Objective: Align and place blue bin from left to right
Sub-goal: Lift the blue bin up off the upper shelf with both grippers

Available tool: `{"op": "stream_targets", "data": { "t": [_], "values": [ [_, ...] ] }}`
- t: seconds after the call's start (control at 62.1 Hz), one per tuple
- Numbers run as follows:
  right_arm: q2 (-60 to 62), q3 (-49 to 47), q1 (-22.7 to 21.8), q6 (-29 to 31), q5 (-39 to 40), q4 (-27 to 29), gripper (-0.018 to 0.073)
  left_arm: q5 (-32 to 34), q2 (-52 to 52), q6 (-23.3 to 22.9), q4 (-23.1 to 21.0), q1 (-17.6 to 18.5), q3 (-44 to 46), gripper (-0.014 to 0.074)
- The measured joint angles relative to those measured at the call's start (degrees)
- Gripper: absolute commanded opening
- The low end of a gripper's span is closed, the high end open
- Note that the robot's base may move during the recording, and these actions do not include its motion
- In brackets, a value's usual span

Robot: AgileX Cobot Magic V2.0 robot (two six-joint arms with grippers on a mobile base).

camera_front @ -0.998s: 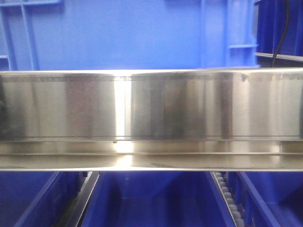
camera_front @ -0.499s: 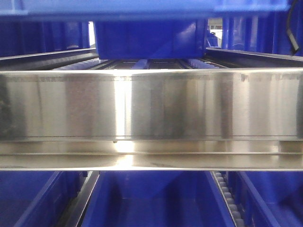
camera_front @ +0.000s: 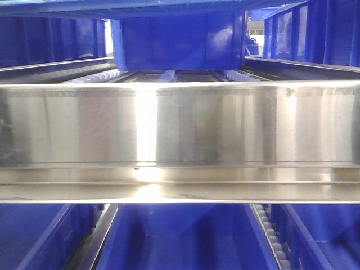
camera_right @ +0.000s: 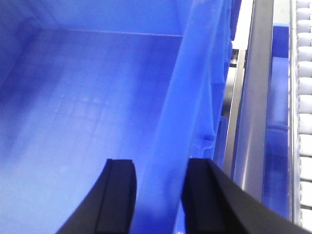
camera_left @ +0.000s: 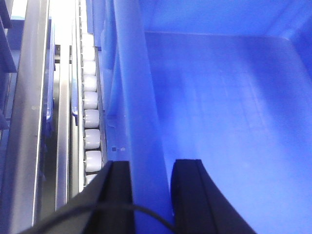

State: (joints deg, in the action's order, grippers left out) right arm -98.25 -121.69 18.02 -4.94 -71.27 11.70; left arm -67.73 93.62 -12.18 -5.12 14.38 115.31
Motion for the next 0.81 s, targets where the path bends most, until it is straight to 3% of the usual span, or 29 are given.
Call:
{"op": "stream_targets", "data": {
  "t": [0.805],
  "values": [
    [0.0, 0.0, 0.0, -0.1, 0.0, 0.0, -0.0064, 0.2, -0.1, 0.1, 0.2, 0.0, 0.0, 0.0012]
  ]
}}
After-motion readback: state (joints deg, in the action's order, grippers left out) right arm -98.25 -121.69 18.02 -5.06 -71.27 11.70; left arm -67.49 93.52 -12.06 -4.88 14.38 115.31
